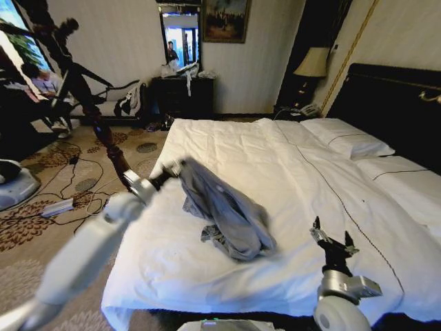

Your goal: Pick up the clothes from the bed and hang them on the clothes hanger.

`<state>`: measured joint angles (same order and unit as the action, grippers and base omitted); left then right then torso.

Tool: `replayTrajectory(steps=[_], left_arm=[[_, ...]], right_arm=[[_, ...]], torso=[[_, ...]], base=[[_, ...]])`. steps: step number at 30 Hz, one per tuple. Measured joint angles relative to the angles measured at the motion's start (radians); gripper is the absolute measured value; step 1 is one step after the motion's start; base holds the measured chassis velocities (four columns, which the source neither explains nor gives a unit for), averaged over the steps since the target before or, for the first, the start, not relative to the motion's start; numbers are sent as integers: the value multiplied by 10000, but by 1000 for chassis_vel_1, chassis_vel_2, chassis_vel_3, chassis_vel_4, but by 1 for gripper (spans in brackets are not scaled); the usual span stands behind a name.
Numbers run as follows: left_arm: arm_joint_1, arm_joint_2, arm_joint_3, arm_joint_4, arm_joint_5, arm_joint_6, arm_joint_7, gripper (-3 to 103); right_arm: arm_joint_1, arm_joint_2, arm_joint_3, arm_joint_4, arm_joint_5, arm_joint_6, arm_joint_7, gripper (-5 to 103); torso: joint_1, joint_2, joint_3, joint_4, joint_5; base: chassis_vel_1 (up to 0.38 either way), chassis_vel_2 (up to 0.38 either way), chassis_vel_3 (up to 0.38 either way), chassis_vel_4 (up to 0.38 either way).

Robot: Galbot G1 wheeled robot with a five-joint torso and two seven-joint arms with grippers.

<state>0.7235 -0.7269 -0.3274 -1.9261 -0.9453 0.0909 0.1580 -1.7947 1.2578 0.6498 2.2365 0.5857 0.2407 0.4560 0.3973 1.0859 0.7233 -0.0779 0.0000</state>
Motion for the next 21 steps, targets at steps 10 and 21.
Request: replayTrajectory(steps=[10,21], left_arm=[[5106,29,-2397,-334,2277,-158,286,0],[7606,-1614,-2720,240,4938,-1006,399,0]], right_arm=[[546,-1207,-1888,-440,1729,-519,-631,100],[2711,-3549,-2714,-847,4690,-2721,-1499,100]], torso=[[-1,0,0,1,-2],[0,0,0,-2,4]], base=[[0,0,0,0],[0,0,0,0]])
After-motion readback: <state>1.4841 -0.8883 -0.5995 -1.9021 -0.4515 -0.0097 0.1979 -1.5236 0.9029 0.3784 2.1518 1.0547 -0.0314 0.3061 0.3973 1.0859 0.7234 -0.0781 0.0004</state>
